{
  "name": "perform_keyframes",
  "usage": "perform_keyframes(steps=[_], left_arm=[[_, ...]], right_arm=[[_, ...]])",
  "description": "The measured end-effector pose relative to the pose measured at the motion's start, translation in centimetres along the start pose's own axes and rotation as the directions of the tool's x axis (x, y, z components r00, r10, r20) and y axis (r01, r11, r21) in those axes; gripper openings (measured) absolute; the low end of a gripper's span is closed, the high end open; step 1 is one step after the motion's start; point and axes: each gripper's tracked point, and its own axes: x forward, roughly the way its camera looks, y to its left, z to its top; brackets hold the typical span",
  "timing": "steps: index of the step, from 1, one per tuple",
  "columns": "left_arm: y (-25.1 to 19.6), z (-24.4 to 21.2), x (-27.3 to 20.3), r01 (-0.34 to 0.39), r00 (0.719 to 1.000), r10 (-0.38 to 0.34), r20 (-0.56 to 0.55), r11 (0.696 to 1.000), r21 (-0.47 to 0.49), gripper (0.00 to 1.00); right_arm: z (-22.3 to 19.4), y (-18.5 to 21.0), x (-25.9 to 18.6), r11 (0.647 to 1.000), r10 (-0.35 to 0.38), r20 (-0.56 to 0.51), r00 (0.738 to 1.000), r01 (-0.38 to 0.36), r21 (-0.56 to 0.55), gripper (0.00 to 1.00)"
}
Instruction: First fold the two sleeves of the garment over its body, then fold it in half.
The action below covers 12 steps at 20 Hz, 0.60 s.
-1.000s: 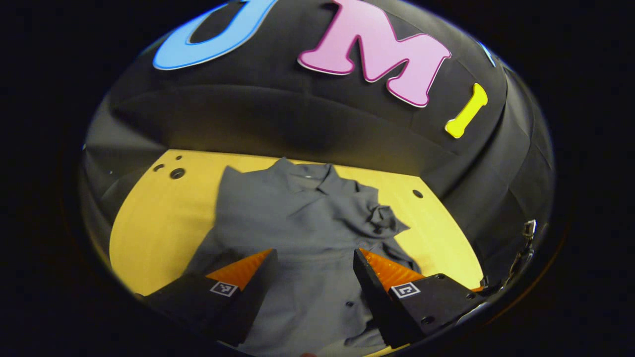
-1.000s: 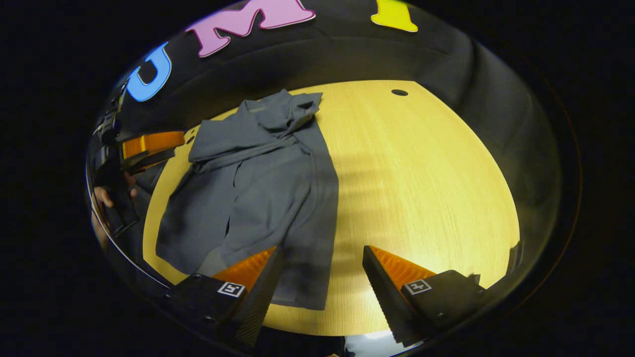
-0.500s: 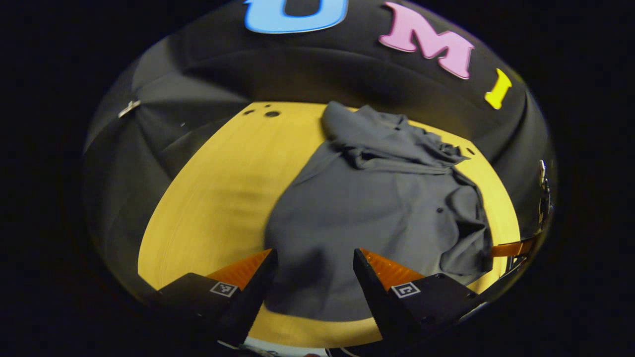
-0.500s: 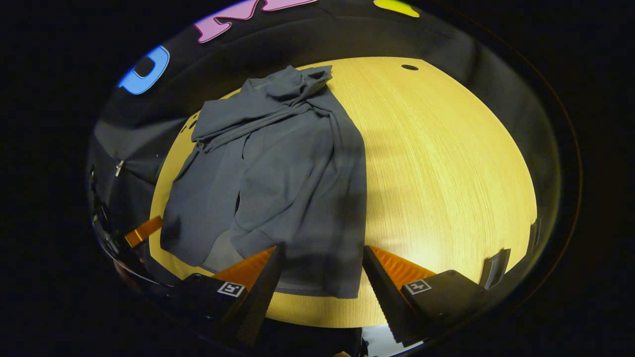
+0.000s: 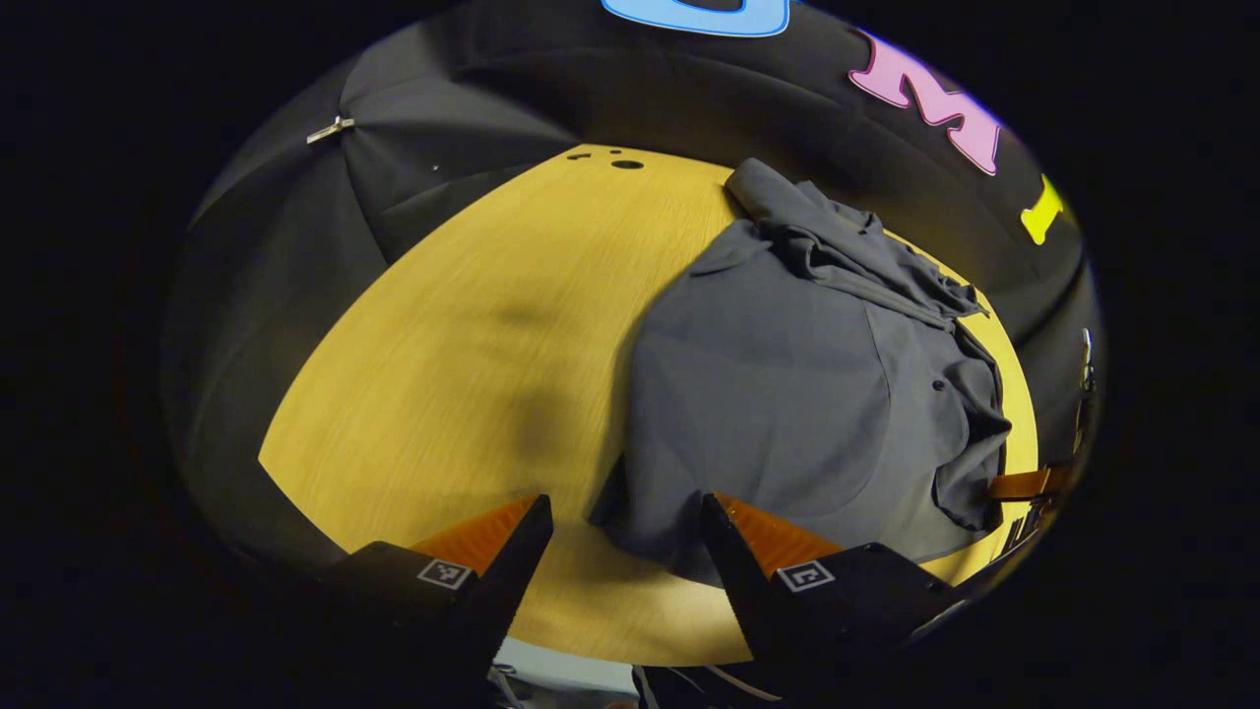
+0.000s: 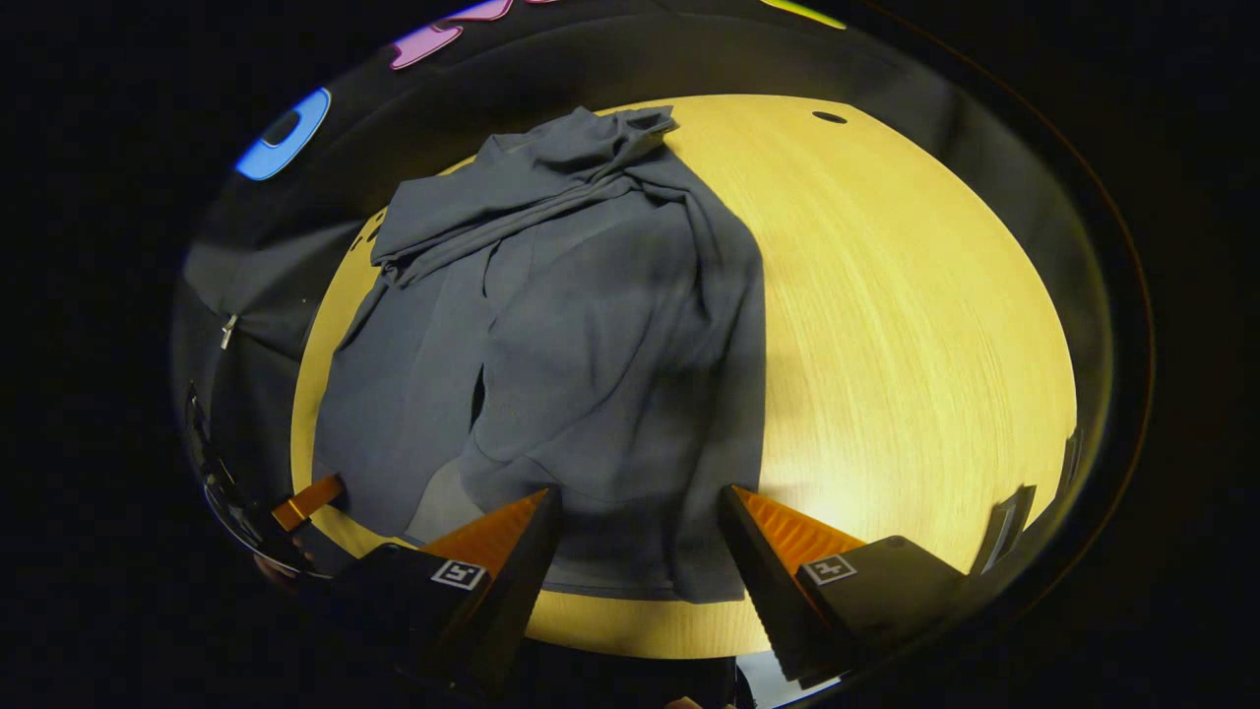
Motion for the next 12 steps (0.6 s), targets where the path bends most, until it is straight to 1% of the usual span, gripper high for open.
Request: perform_keyframes(steps=[2,4,5,7,9,10,11,12], left_arm=[[-0.5,0.0,0.1,-0.001,1.000,0.001,-0.004,0.999,0.038,0.98],[-0.8,-0.1,0.4,-0.026,1.000,0.027,-0.012,0.996,0.084,0.98],[-1.0,-0.4,0.4,-0.036,0.999,0.038,-0.016,0.992,0.121,0.98],[-2.5,-0.8,0.4,-0.019,1.000,0.021,-0.008,0.988,0.152,0.98],[-3.0,-0.6,0.7,-0.008,1.000,0.009,-0.005,0.986,0.167,0.99],[-3.3,-0.7,0.6,0.002,1.000,0.000,-0.007,0.984,0.180,0.99],[-3.9,-0.7,0.8,0.012,1.000,-0.010,-0.012,0.981,0.194,0.96],[-4.3,-0.7,0.9,0.022,1.000,-0.019,-0.018,0.978,0.209,0.95]], right_arm=[[-0.2,-0.3,0.2,0.999,-0.031,-0.015,0.999,0.031,-0.044,1.00],[-0.3,-0.8,0.3,0.992,-0.075,-0.016,0.997,0.073,-0.104,0.99],[-0.4,-0.9,0.4,0.986,-0.101,-0.013,0.995,0.098,-0.133,1.00],[-0.6,-1.3,0.7,0.966,-0.156,-0.018,0.988,0.149,-0.211,0.99],[-0.6,-0.7,0.4,0.961,-0.155,-0.018,0.988,0.147,-0.236,0.97],[-0.3,-0.4,0.3,0.963,-0.152,-0.017,0.988,0.144,-0.229,0.92],[-0.3,0.0,0.5,0.963,-0.152,-0.019,0.988,0.144,-0.227,0.67],[0.0,0.4,0.8,0.963,-0.142,-0.017,0.990,0.134,-0.234,0.54]])
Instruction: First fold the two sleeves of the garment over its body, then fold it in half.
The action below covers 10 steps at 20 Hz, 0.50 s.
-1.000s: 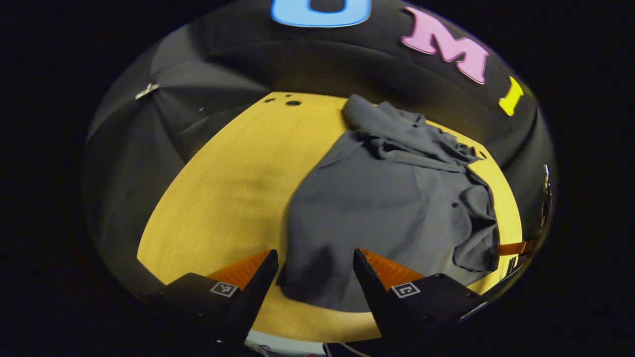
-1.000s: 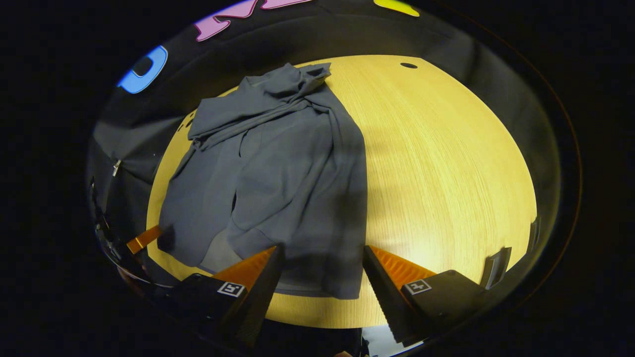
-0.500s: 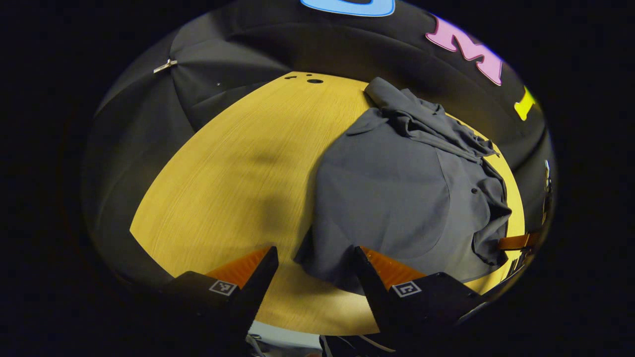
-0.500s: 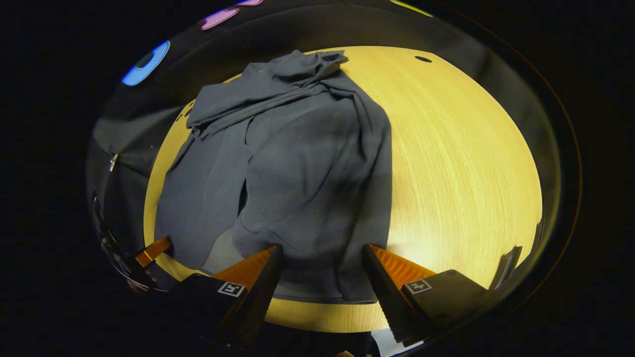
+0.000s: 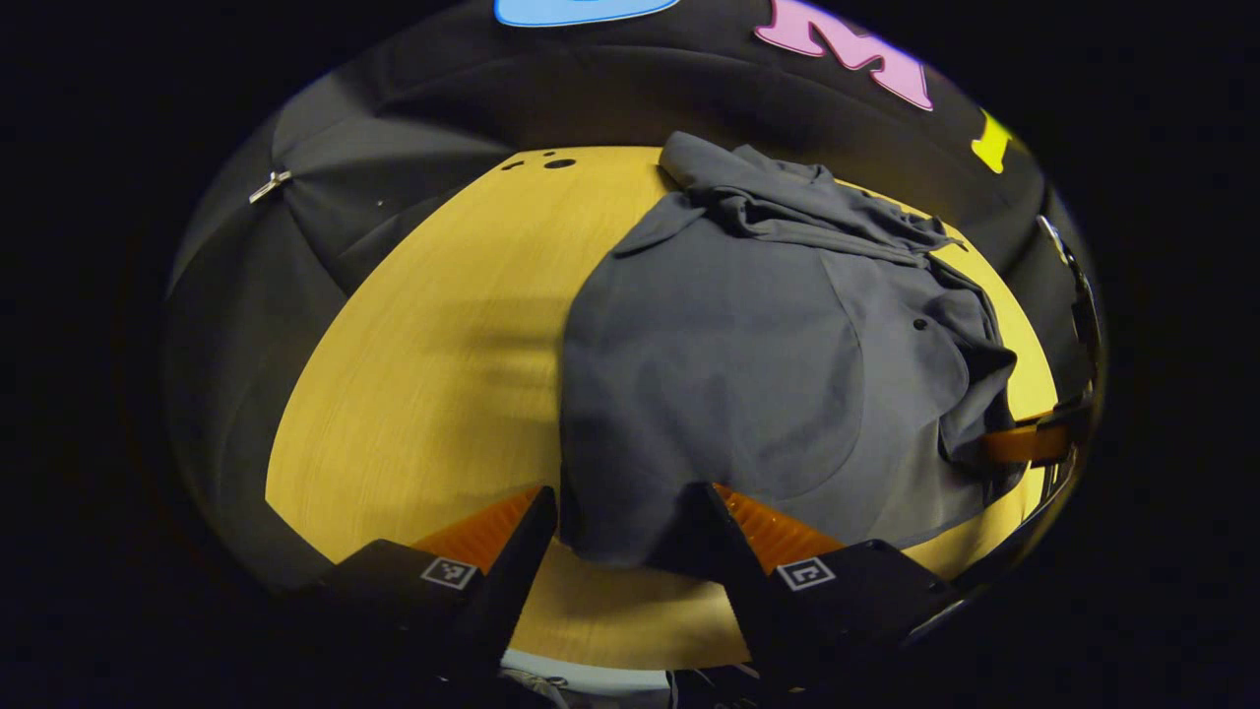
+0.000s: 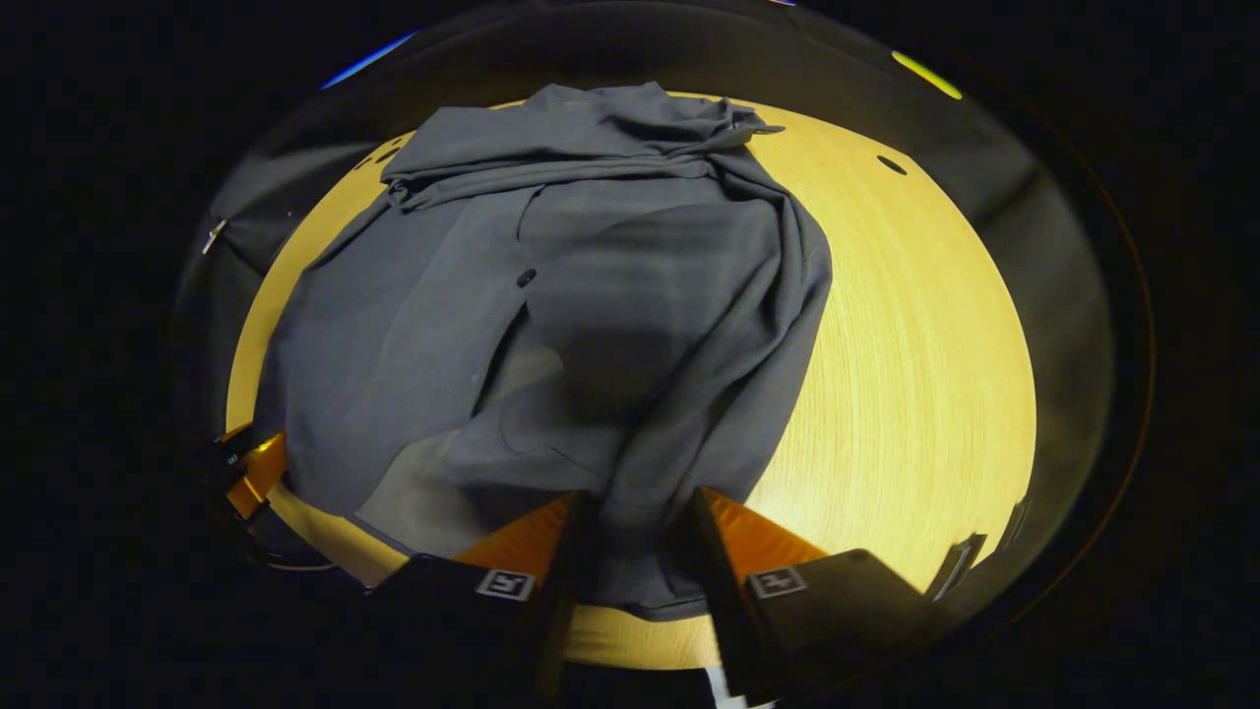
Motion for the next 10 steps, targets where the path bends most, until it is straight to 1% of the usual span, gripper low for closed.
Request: perform_keyframes(steps=[2,3,4,5,6,8,9,10], left_arm=[[-1.0,0.2,0.1,0.028,1.000,-0.028,-0.009,0.999,0.034,0.87],[-1.4,0.3,0.2,0.040,0.999,-0.040,-0.008,0.998,0.050,0.73],[-1.8,0.3,0.1,0.051,0.999,-0.051,-0.009,0.997,0.059,0.71],[-2.2,0.4,0.2,0.058,0.998,-0.058,-0.008,0.996,0.064,0.55],[-2.5,0.4,0.4,0.065,0.998,-0.064,-0.008,0.996,0.063,0.45],[-2.9,0.5,0.4,0.079,0.997,-0.078,-0.006,0.996,0.045,0.26],[-3.3,0.7,0.4,0.090,0.996,-0.090,-0.006,0.995,0.040,0.12],[-3.5,0.9,0.4,0.107,0.994,-0.107,-0.004,0.994,0.036,0.12]], right_arm=[[0.7,0.6,0.3,1.000,0.021,0.023,1.000,-0.020,-0.018,0.29],[0.7,0.7,0.3,0.999,0.030,0.024,0.999,-0.029,-0.032,0.16],[0.8,0.8,0.4,0.997,0.048,0.027,0.998,-0.046,-0.055,0.14],[0.7,1.0,0.2,0.996,0.069,0.032,0.997,-0.067,-0.061,0.13],[0.7,0.9,0.4,0.994,0.090,0.033,0.995,-0.088,-0.063,0.06],[0.8,1.0,0.5,0.991,0.120,0.033,0.992,-0.118,-0.062,0.06],[0.9,1.0,0.5,0.990,0.133,0.032,0.991,-0.131,-0.061,0.05],[1.0,1.1,0.5,0.988,0.146,0.032,0.989,-0.144,-0.058,0.05]])
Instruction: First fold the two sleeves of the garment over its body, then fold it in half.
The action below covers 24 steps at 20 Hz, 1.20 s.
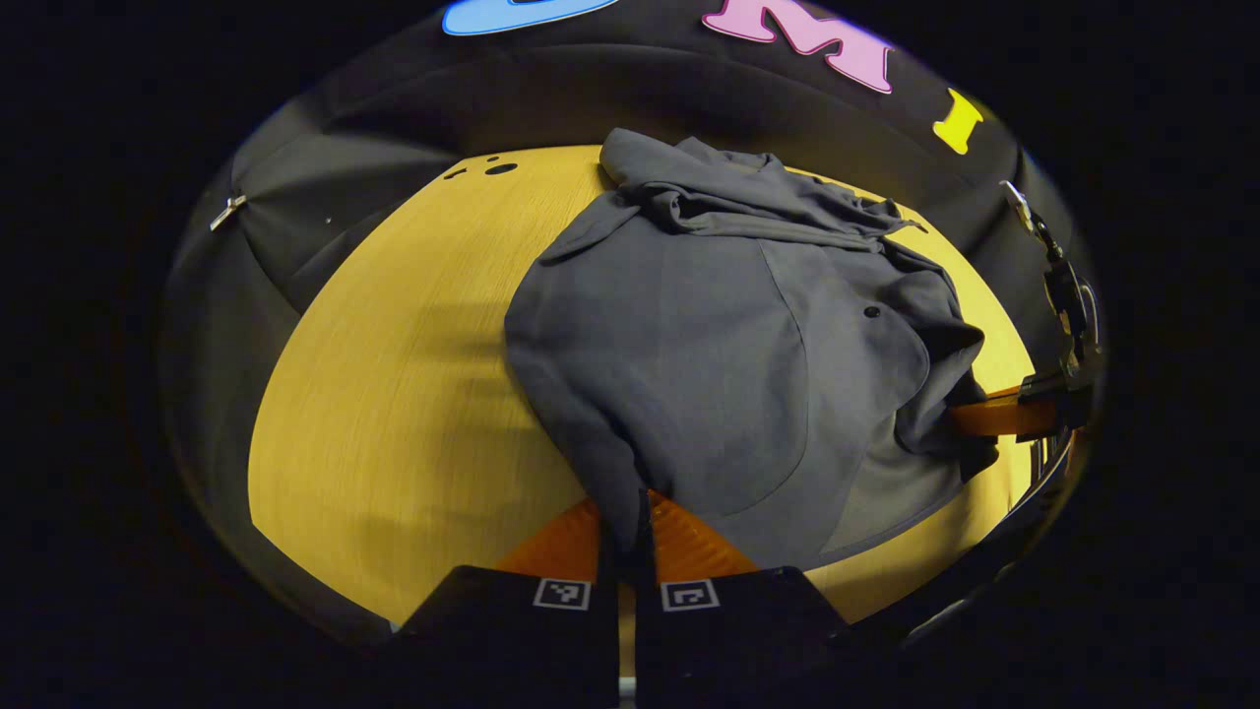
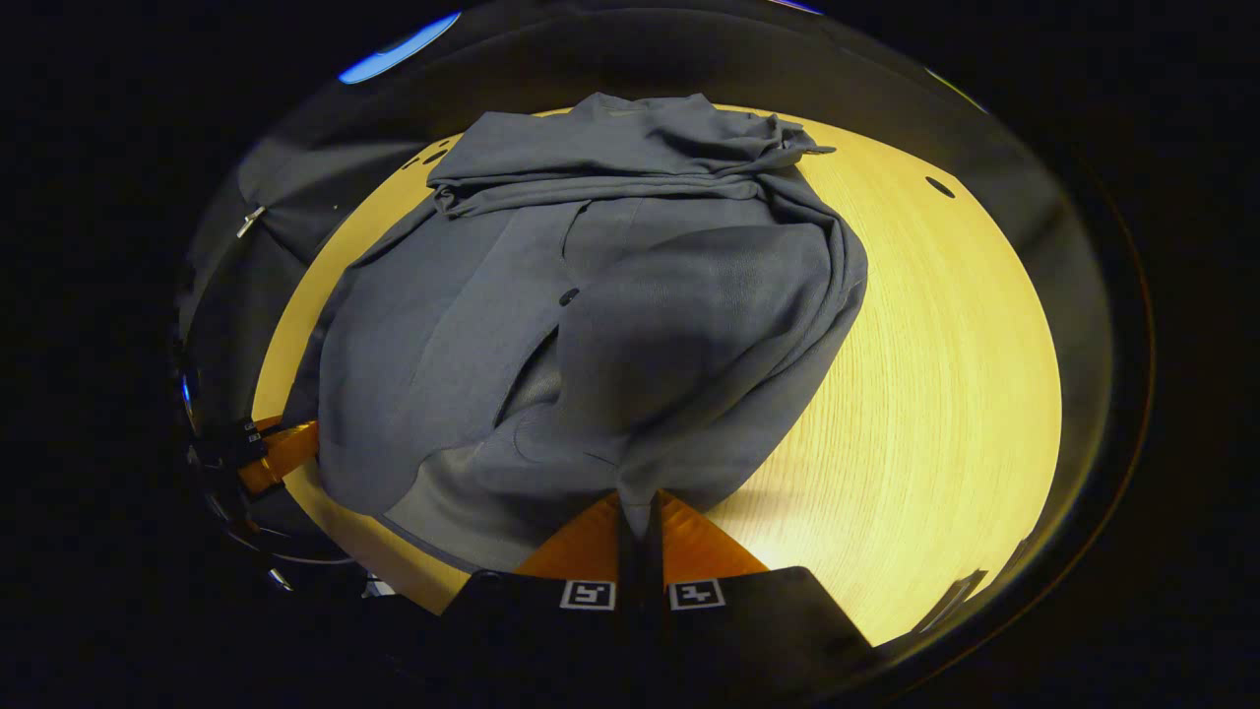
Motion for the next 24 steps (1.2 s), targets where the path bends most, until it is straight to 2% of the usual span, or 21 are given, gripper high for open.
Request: perform_keyframes(steps=[1,3,11,13,14,15,19,24], left_arm=[[-0.3,0.1,0.0,0.021,1.000,-0.021,-0.002,1.000,-0.005,0.08],[-0.4,0.3,0.0,0.040,0.999,-0.040,-0.018,0.999,-0.009,0.06],[-1.9,5.5,-3.3,0.131,0.989,-0.126,0.080,0.990,-0.054,0.06],[-1.9,7.3,-4.0,0.139,0.985,-0.132,0.111,0.989,-0.053,0.06],[-2.0,8.4,-4.4,0.146,0.982,-0.138,0.126,0.988,-0.056,0.09],[-2.1,9.4,-4.7,0.153,0.980,-0.143,0.140,0.986,-0.061,0.06],[-2.2,13.0,-5.6,0.164,0.971,-0.146,0.189,0.983,-0.080,0.06],[-1.9,16.6,-5.7,0.152,0.964,-0.125,0.236,0.984,-0.098,0.06]], right_arm=[[0.0,-0.1,0.0,1.000,0.007,0.002,1.000,-0.007,0.010,0.05],[0.3,-0.2,-0.4,0.999,0.014,0.016,1.000,-0.015,0.041,0.05],[2.8,-0.2,-3.2,0.988,0.039,0.129,0.991,-0.057,0.141,0.05],[3.8,-0.4,-3.8,0.991,0.030,0.159,0.987,-0.050,0.126,0.05],[4.5,-0.4,-4.1,0.993,0.026,0.175,0.984,-0.046,0.112,0.05],[4.9,-0.4,-4.5,0.994,0.024,0.188,0.982,-0.044,0.102,0.05],[8.1,-0.6,-5.7,0.995,0.019,0.254,0.967,-0.042,0.088,0.05],[12.7,-1.6,-7.3,0.991,0.026,0.335,0.942,-0.068,0.116,0.05]])
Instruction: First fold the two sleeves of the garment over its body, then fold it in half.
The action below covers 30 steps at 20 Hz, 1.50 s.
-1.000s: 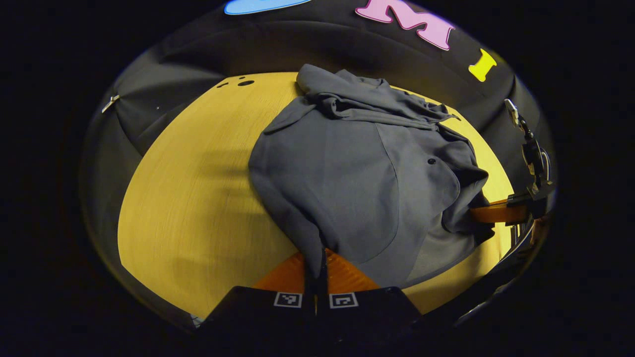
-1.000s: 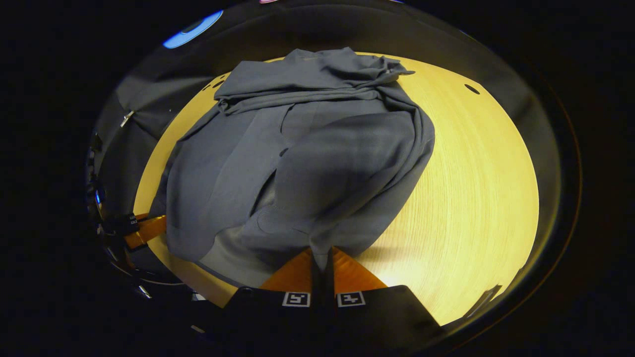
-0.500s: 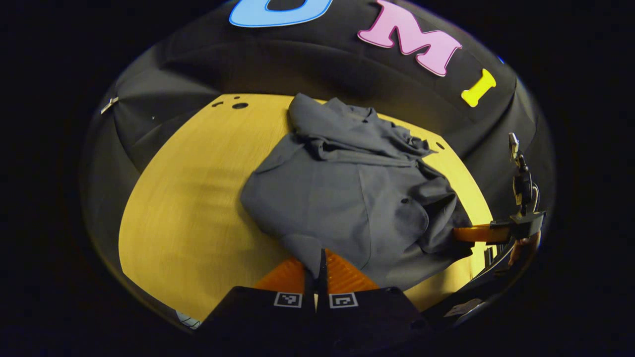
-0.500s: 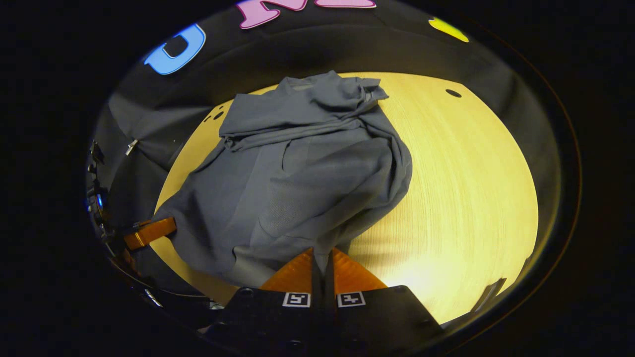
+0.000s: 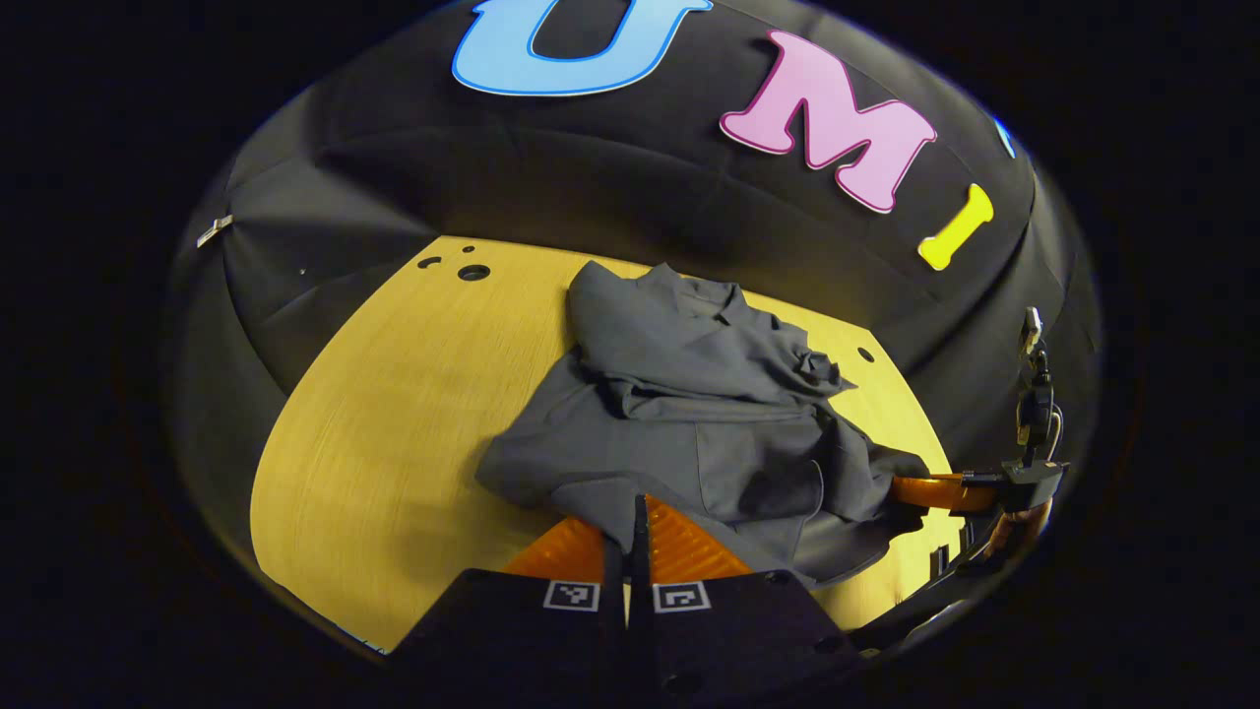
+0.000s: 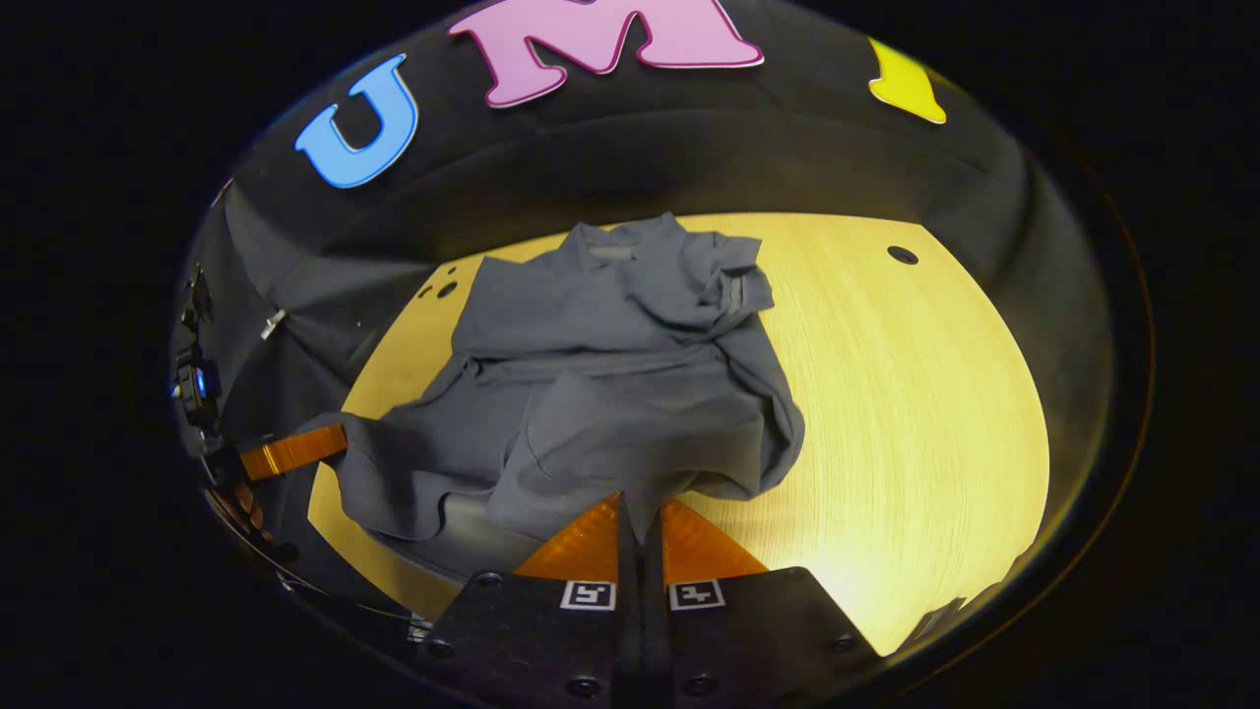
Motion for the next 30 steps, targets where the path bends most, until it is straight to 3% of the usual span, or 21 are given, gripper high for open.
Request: perform_keyframes(steps=[14,18,30], left_arm=[[-2.5,11.0,4.2,-0.068,0.986,0.065,0.156,0.998,0.014,0.06],[-3.6,16.5,5.8,-0.064,0.972,0.064,0.226,0.998,-0.008,0.06],[-2.9,25.9,15.8,-0.035,0.955,0.026,0.295,0.999,0.025,0.05]], right_arm=[[11.7,-1.7,3.2,0.997,0.082,0.147,0.986,-0.080,-0.023,0.05],[16.0,-1.8,4.7,0.994,0.110,0.200,0.974,-0.102,-0.049,0.05],[24.9,-2.9,11.7,0.998,0.065,0.323,0.944,-0.058,-0.032,0.05]])
